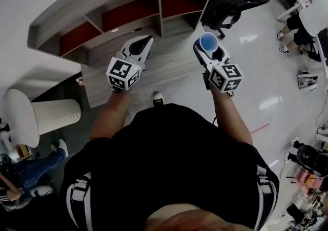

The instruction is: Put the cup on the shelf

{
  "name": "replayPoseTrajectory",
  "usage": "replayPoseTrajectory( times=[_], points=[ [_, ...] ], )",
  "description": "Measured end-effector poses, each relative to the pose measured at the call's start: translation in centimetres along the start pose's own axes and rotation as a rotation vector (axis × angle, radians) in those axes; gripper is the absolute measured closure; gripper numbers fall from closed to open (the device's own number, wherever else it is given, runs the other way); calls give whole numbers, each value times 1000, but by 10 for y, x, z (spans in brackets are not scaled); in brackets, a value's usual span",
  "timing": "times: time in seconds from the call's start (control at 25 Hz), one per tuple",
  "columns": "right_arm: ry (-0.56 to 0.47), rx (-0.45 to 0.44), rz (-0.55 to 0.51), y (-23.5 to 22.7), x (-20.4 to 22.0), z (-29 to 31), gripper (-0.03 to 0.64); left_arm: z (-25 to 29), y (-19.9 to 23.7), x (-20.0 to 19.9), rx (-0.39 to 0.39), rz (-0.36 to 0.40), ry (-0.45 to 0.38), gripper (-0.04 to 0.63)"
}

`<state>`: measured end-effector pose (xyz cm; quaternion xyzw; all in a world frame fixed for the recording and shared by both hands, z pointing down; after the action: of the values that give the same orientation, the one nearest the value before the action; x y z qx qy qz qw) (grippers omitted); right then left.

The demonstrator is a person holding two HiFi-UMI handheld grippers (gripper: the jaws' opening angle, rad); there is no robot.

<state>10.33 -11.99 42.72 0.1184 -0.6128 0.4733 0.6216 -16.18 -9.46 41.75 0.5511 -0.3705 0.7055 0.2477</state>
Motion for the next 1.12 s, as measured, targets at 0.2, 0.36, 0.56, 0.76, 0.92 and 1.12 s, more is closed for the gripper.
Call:
replayPoseTrajectory(
  times=[0.2, 0.36, 0.56, 0.76, 0.92, 1.12],
  points=[
    [-3, 26, -3, 2, -9, 29, 319, 16, 19, 6, 54, 1, -15, 578],
    [4, 53, -7, 4, -11, 51, 319, 24, 39, 12, 96, 3, -22, 578],
    [8, 73, -14, 16, -12, 74, 319, 28, 52, 22, 153, -1, -33, 578],
    [2, 89, -22, 26, -13, 90, 319, 30, 66, 21, 192, -4, -50, 578],
    [0, 109, -24, 32, -12, 97, 319, 28, 72, 19, 221, 7, -56, 578],
    [-4, 126, -28, 35, -13, 98, 319, 28, 76, 15, 227, 8, -64, 578]
  ],
)
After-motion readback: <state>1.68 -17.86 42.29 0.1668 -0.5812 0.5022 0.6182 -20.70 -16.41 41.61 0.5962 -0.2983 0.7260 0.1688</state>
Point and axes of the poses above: the fingertips, and each gripper's own axes: z forward along the fingers, y to its left, x out of its underside, the point moved 7 cm from there along -z, backward along the fingers, and after that the axes turned 14 degrees about z, right-handed, at the moved point
